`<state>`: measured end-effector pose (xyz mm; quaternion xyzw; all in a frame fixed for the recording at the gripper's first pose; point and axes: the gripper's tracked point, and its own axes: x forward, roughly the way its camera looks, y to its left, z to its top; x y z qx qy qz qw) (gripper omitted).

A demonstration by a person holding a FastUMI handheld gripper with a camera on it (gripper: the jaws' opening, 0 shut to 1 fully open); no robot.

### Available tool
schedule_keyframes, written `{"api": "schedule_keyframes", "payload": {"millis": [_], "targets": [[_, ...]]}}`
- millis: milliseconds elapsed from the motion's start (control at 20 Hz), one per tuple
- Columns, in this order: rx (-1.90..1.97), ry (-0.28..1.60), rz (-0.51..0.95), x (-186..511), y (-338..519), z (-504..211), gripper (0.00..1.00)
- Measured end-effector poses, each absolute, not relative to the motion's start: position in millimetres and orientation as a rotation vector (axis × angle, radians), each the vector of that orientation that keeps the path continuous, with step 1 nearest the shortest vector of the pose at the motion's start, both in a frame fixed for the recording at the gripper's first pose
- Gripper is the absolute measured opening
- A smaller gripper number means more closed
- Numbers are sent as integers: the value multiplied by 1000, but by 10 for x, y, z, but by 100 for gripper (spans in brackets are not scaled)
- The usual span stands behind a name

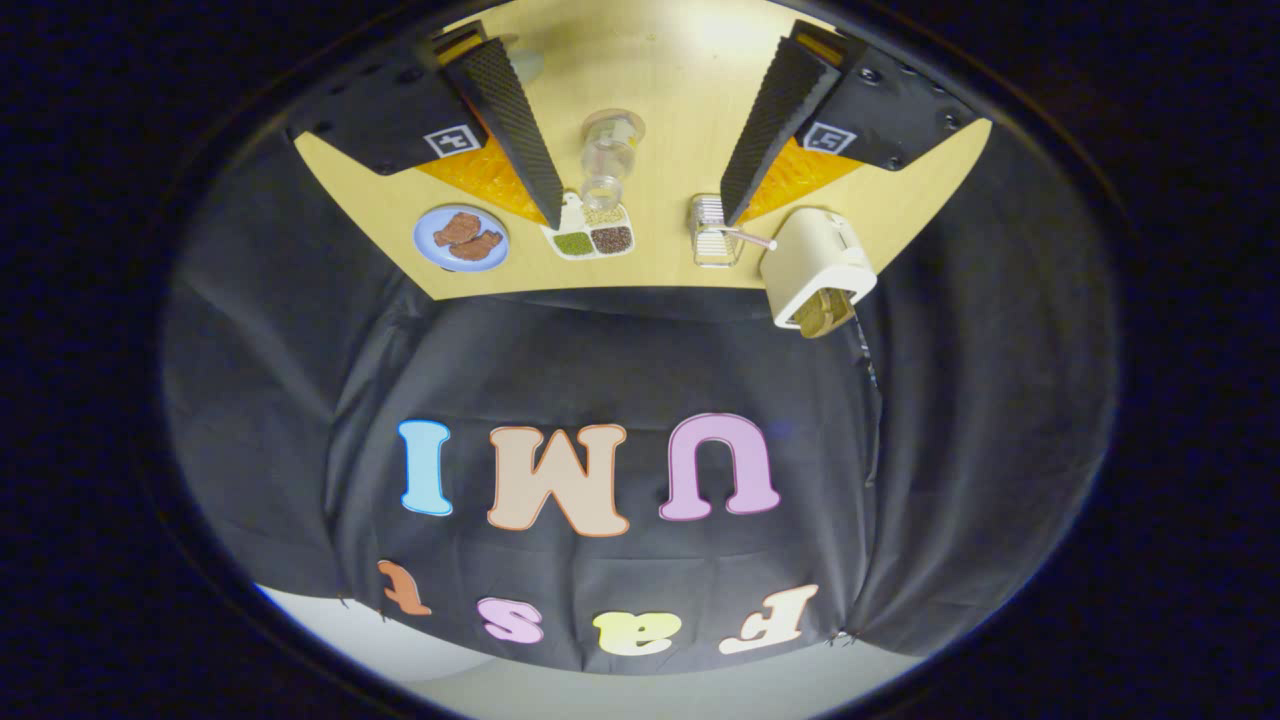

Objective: Take the bottle from table, then pour the juice into the cup, finally place the bottle on the coaster

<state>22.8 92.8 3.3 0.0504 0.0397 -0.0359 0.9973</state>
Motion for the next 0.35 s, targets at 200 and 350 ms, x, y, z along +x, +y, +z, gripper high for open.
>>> {"api": "schedule_keyframes", "payload": {"millis": [200,350], "targets": [[129,89,-46,139,927,-18,100],[142,92,-42,72,892,-40,100]]}}
